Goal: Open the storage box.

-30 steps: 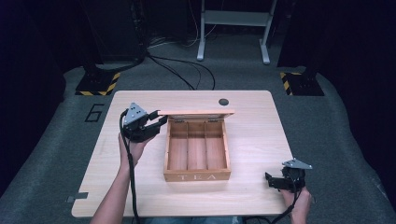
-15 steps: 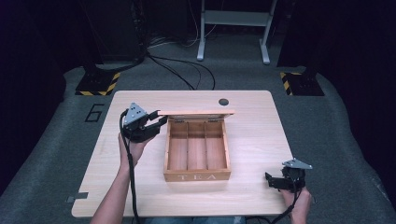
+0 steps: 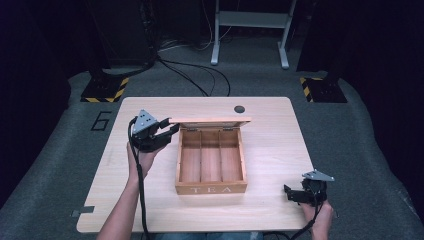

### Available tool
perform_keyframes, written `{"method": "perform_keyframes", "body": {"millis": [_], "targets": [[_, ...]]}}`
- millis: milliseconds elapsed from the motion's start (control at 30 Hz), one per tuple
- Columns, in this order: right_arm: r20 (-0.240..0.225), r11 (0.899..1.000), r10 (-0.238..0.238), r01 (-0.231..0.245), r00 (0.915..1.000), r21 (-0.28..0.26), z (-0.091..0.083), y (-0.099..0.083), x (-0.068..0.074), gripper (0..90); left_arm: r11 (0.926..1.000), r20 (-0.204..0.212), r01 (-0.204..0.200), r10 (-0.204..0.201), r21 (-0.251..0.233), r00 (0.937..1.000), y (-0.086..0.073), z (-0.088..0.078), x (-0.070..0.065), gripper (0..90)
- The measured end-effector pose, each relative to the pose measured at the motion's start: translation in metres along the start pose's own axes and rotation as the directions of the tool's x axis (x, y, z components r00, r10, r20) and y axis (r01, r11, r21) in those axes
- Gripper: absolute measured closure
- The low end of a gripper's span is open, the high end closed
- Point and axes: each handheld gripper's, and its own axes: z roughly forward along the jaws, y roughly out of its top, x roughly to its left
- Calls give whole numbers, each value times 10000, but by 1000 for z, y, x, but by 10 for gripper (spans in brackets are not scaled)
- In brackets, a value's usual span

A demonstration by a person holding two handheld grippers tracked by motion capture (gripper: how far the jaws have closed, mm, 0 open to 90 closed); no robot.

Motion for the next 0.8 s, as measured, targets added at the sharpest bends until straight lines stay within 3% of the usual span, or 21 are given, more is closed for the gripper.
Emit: {"method": "perform_keyframes", "body": {"millis": [800], "targets": [[-1, 10000, -17, 17, 10000, -7, 0, 0, 0, 33, 10000, 33, -44, 44, 25, 10000, -1, -1, 0, 606]]}}
